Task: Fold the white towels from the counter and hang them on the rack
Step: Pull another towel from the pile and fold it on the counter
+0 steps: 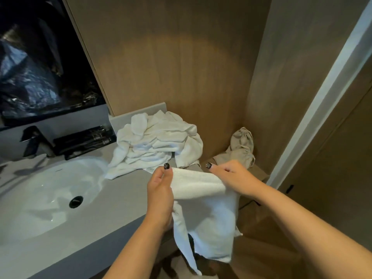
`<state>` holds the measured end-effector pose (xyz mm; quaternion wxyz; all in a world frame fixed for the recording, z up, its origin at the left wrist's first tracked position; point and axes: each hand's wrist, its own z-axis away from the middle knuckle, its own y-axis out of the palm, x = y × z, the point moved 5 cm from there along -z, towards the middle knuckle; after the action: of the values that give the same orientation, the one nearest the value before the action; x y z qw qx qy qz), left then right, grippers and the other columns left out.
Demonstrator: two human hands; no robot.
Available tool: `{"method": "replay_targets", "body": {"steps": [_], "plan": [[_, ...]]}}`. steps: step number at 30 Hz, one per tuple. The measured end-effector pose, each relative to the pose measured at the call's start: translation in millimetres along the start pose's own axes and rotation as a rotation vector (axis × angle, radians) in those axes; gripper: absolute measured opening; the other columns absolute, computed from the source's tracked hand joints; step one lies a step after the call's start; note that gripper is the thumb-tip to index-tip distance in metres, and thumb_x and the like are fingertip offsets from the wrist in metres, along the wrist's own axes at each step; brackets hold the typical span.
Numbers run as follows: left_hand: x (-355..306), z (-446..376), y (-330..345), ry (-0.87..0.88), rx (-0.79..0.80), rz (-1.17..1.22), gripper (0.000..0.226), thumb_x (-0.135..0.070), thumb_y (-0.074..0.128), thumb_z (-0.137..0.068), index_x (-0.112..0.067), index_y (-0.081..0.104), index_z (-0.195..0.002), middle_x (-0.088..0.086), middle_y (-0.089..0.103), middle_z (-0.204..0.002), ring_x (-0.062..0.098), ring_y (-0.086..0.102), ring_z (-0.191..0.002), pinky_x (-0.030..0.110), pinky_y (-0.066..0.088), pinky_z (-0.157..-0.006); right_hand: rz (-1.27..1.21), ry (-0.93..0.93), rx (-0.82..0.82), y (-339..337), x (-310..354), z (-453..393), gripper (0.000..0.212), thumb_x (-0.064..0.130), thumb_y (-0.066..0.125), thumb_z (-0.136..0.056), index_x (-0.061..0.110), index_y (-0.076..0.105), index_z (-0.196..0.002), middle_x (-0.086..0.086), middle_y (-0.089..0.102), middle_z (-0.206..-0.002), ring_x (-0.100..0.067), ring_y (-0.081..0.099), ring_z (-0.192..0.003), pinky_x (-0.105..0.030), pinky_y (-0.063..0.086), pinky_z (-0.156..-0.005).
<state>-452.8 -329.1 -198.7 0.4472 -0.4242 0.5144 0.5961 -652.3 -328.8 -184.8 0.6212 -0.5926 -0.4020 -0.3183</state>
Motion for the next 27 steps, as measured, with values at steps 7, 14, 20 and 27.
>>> {"method": "replay_targets", "body": {"steps": [7,14,20,27], "plan": [[-15.3,-35.3,-98.0,0.073,-0.172,-0.100,0.029,-0.025,0.051,-0.101,-0.015,0.061,-0.076,0.004,0.057,-0.074,0.021,0.049,-0.071,0.031,0.038,-0.065,0.058,0.004,-0.134,5.5,-10.9,-40.9,0.050,0.019,0.050,-0.101,0.013,0.036,-0.053,0.005,0.029,-0.048,-0.005,0.027,-0.046,-0.025,0.022,-0.051],[-63.9,-32.6,-123.6,0.401,-0.270,-0.559,0.031,-0.022,0.040,-0.105,-0.017,0.041,-0.075,-0.001,0.041,-0.067,-0.001,0.040,-0.056,0.013,0.033,-0.053,0.077,-0.195,-0.234,34.4,31.6,-84.1,0.058,0.029,0.053,-0.099,-0.003,0.036,-0.053,-0.009,0.029,-0.050,-0.011,0.026,-0.049,-0.029,0.022,-0.052],[-70.4,-36.5,-85.5,0.469,-0.134,-0.597,0.032,-0.041,0.035,-0.100,-0.026,0.062,-0.108,-0.015,0.066,-0.104,-0.005,0.059,-0.089,0.008,0.041,-0.072,0.000,-0.292,-0.156,61.4,80.3,-103.6,0.056,0.020,0.056,-0.099,0.006,0.034,-0.050,0.006,0.026,-0.047,-0.006,0.025,-0.046,-0.024,0.021,-0.050],[-60.2,-41.3,-23.3,0.434,0.012,-0.540,0.034,-0.046,0.037,-0.098,-0.016,0.052,-0.095,-0.011,0.059,-0.079,0.008,0.053,-0.070,0.025,0.043,-0.064,-0.038,-0.313,-0.118,54.6,101.1,-102.5,0.058,0.019,0.057,-0.098,0.008,0.037,-0.046,0.009,0.029,-0.042,-0.006,0.027,-0.043,-0.019,0.022,-0.047]]}}
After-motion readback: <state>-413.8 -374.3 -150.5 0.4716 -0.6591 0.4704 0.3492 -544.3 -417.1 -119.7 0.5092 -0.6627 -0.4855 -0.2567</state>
